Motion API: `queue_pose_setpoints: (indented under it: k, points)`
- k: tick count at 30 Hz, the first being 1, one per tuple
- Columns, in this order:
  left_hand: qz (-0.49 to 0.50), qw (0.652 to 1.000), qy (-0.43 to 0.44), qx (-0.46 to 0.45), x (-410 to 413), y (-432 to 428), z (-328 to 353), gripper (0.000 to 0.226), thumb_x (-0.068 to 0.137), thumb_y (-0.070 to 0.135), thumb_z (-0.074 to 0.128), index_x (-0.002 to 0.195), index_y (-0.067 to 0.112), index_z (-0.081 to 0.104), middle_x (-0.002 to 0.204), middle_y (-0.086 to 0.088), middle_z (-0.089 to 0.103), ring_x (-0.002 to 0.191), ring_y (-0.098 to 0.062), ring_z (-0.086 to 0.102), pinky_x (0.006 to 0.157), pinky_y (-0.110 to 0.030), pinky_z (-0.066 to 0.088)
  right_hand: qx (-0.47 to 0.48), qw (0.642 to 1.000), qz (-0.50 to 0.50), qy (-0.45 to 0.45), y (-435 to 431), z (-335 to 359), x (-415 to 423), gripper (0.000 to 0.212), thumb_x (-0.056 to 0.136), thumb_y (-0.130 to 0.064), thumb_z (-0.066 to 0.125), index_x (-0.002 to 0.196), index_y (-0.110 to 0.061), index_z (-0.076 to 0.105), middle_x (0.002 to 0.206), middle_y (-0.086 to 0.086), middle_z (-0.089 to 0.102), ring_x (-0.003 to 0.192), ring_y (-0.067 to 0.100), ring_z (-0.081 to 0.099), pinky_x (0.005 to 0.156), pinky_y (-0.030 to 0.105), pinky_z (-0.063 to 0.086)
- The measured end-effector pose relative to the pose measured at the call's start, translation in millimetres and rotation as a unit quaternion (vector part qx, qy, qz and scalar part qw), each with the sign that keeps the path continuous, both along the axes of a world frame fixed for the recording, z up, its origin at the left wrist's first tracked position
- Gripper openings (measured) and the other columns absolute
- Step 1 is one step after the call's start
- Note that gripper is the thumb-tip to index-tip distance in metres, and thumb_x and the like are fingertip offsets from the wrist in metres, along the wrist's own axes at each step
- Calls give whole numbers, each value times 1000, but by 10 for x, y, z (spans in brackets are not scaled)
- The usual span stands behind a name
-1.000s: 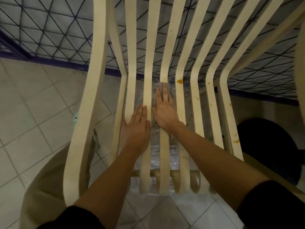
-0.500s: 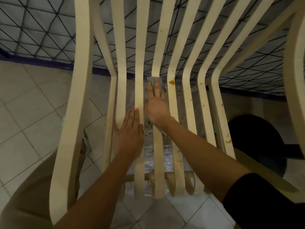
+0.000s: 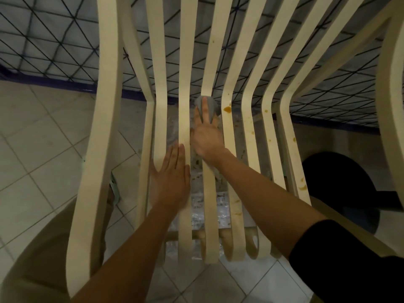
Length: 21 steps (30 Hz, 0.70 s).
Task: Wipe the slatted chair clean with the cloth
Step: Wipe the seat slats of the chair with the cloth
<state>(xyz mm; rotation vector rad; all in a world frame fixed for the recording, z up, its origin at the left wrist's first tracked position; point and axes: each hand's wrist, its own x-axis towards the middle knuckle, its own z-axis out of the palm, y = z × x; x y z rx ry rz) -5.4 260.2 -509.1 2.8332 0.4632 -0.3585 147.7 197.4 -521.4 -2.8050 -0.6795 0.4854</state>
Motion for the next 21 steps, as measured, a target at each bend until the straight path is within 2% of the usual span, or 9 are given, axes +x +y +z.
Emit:
queue_pose_setpoints:
  k: [7,10,14,18,21]
  points:
    - [12,1000,1,-15,-45,11,-35,56,100,35,-1,153,20,-11,162,4,-10,149,-10,-6,116,-55,9,18,999,-11,25,-38,-43,-105,76,96,-19,41,154,-25,-8,159,0,-25,139,50,18,89,47,52]
    - [2,1000,13,-23,-30,7,-14,56,100,36,0,153,22,-14,161,5,-15,148,-9,-12,117,-54,7,28,1000,-5,2,3,-61,-8,73,97,-22,40,154,-24,-7,158,-2,-27,141,49,14,83,43,53]
    - [9,999,15,-26,-53,25,19,59,96,39,-8,152,22,-15,162,6,-10,149,-9,-8,117,-53,6,17,1000,-5,26,-46,-81,-139,75,99,-27,38,151,-30,-17,158,-5,-28,142,48,14,96,49,48]
    - [3,999,26,-34,-46,12,39,58,94,40,-11,149,23,-22,160,5,-18,148,-10,-13,118,-54,7,30,999,-14,16,-22,-48,-40,76,96,-21,39,153,-29,-12,157,-4,-30,142,49,12,94,51,50]
    - [10,999,9,-36,-16,42,33,62,94,42,-8,152,21,-9,163,3,-3,150,-13,-1,116,-56,14,34,999,-7,19,25,62,-40,78,96,-19,40,153,-29,-13,157,-3,-30,141,50,12,96,52,48]
